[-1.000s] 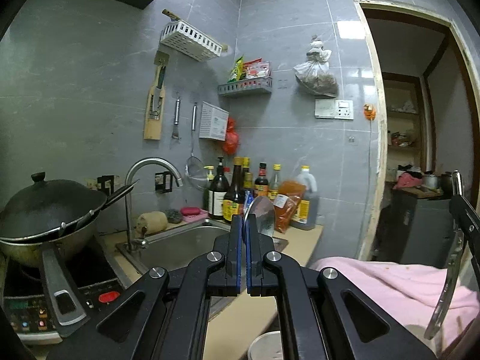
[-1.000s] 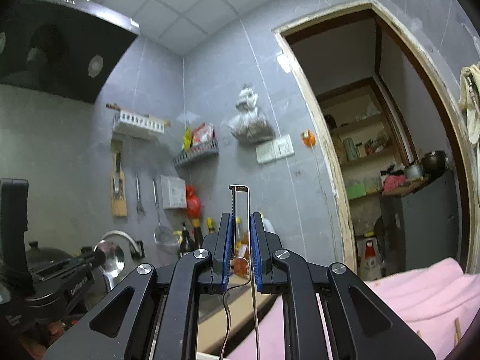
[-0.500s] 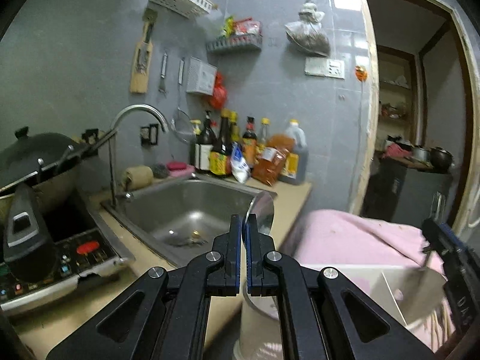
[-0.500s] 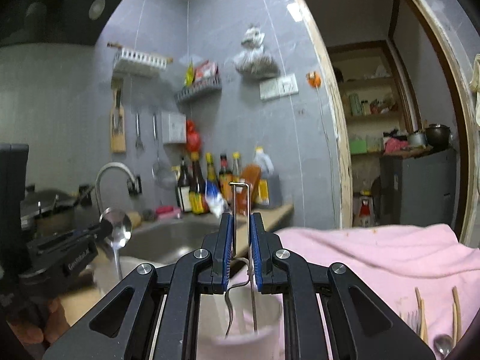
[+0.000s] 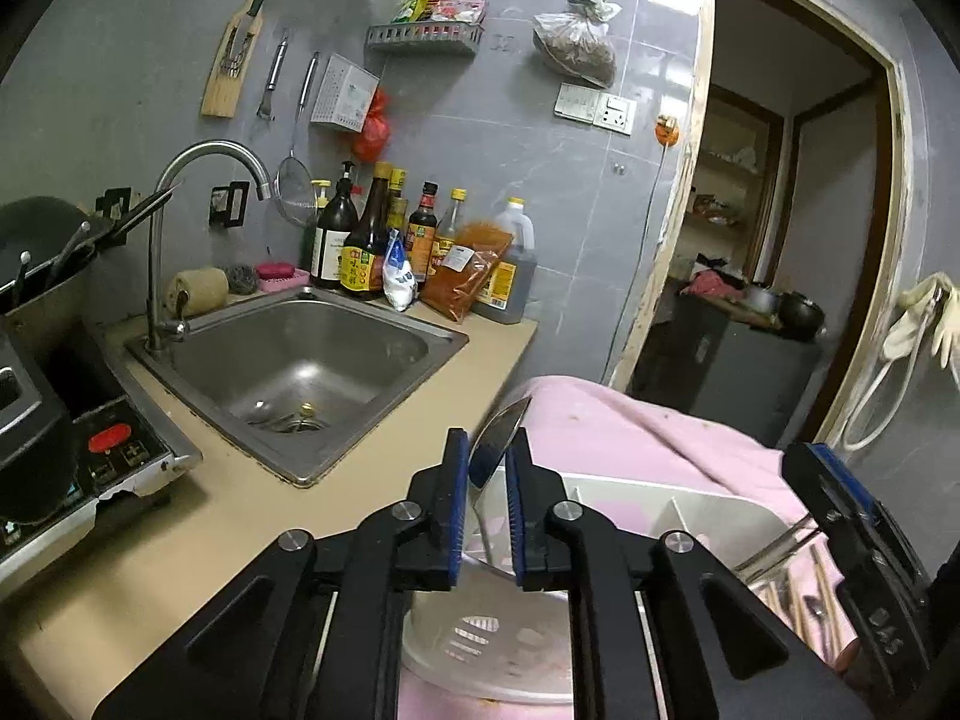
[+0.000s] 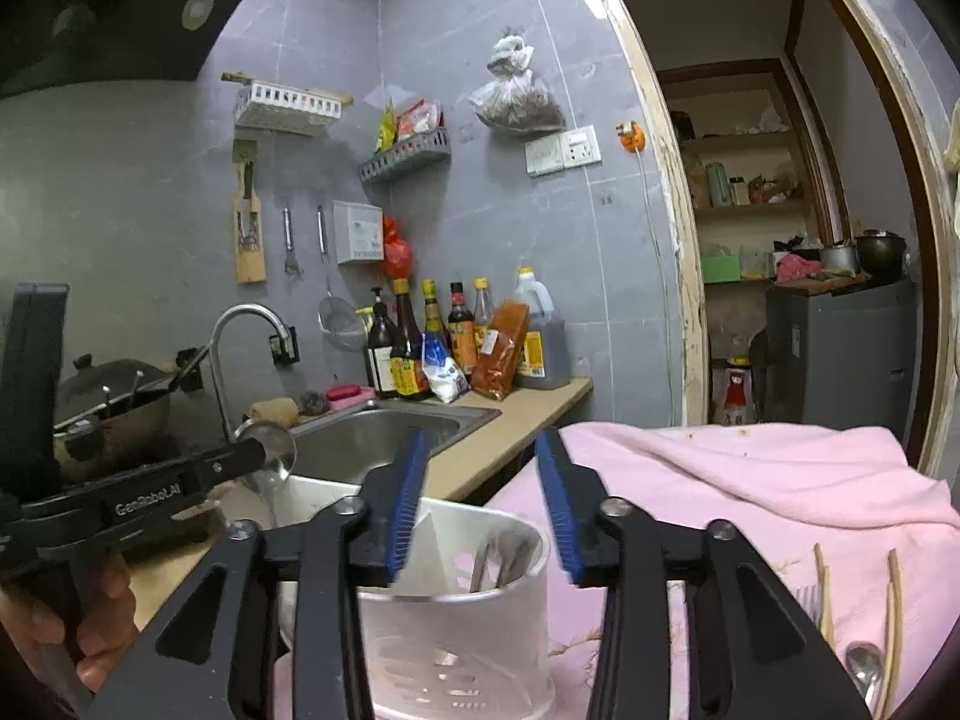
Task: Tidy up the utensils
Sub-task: 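Open the left tool over the caddy while the right tool releases its utensil inside, then move the left tool to a chopstick while the right tool grasps another wooden chopstick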
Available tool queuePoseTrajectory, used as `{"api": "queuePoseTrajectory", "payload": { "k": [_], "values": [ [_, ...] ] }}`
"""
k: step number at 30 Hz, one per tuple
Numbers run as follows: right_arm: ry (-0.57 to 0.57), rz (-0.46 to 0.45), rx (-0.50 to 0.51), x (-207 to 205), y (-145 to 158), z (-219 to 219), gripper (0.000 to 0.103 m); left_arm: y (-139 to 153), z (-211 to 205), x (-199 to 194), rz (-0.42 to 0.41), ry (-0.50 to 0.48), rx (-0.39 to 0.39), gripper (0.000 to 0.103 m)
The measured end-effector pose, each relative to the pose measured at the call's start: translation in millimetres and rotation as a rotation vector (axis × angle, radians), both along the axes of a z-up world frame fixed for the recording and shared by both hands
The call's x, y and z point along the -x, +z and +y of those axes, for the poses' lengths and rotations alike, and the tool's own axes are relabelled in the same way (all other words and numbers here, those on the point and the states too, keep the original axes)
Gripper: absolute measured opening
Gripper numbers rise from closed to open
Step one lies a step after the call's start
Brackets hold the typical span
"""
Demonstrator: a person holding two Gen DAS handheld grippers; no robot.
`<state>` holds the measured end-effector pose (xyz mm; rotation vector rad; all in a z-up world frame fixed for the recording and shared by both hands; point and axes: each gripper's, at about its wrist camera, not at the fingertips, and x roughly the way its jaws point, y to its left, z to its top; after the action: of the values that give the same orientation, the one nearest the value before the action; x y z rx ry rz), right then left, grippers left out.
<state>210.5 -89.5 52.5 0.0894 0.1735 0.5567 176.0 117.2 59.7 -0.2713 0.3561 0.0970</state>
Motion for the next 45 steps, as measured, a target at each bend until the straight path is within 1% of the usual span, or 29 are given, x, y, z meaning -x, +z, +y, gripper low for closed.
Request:
{"api": "queuePoseTrajectory", "payload": {
  "k": [1,2,3,4,5,6,7,8,9,11,12,13,14,15,16,19,24,29,32,36,39,42,45],
  "values": [
    [0.0,-0.009,-0.005,3,3,-3,0.05,3,-1,2,-0.007,0.0,0.0,0.013],
    [-0.002,-0.02,-0.008,6,6,-6,0.052,6,-4,6,-0.02,0.002,-0.011,0.014],
    [-0.008,-0.031,-0.005,10,8,-10,0.053,10,-7,9,-0.033,0.006,-0.025,0.018],
    [-0.021,-0.045,0.002,14,13,-15,0.057,12,-9,13,-0.046,0.008,-0.033,0.026],
    [-0.03,-0.053,0.004,17,16,-20,0.064,15,-12,16,-0.061,0.007,-0.04,0.031],
    [-0.039,-0.064,0.001,21,19,-25,0.069,18,-16,20,-0.081,0.002,-0.047,0.039],
    [-0.05,-0.076,-0.004,25,23,-31,0.076,22,-20,23,-0.1,-0.001,-0.059,0.044],
    [-0.064,-0.088,-0.006,28,26,-37,0.079,25,-23,25,-0.111,0.0,-0.071,0.045],
    [-0.075,-0.095,-0.007,31,29,-41,0.08,28,-29,28,-0.124,-0.001,-0.091,0.048],
    [-0.107,-0.112,-0.006,38,35,-53,0.086,32,-37,32,-0.145,-0.013,-0.112,0.056],
    [-0.123,-0.119,-0.006,41,37,-59,0.089,35,-43,36,-0.164,-0.019,-0.122,0.062],
    [-0.139,-0.128,-0.005,45,40,-65,0.096,36,-47,39,-0.179,-0.024,-0.129,0.068],
    [-0.155,-0.139,-0.003,49,41,-71,0.102,38,-52,43,-0.199,-0.032,-0.137,0.072],
    [-0.169,-0.149,-0.001,52,42,-76,0.103,40,-58,46,-0.219,-0.043,-0.147,0.078],
    [-0.19,-0.165,0.005,58,44,-84,0.103,41,-63,48,-0.231,-0.051,-0.155,0.082],
    [-0.236,-0.19,0.043,68,47,-101,0.103,46,-82,54,-0.262,-0.089,-0.186,0.088],
    [-0.301,-0.188,0.096,78,44,-128,0.103,45,-115,55,-0.279,-0.165,-0.23,0.095],
    [-0.369,-0.165,0.136,84,34,-158,0.103,35,-144,49,-0.239,-0.248,-0.279,0.095],
    [-0.397,-0.128,0.154,83,25,-175,0.103,25,-164,44,-0.198,-0.314,-0.311,0.095],
    [-0.415,-0.04,0.18,73,8,-194,0.103,6,-194,33,-0.098,-0.409,-0.377,0.095],
    [-0.413,0.033,0.188,63,-3,-205,0.103,-13,-212,26,-0.023,-0.465,-0.41,0.095],
    [-0.416,0.11,0.19,53,-15,-214,0.103,-31,-227,16,0.045,-0.488,-0.447,0.095],
    [-0.411,0.184,0.196,42,-26,-219,0.102,-48,-240,4,0.137,-0.511,-0.492,0.095]
  ]
}}
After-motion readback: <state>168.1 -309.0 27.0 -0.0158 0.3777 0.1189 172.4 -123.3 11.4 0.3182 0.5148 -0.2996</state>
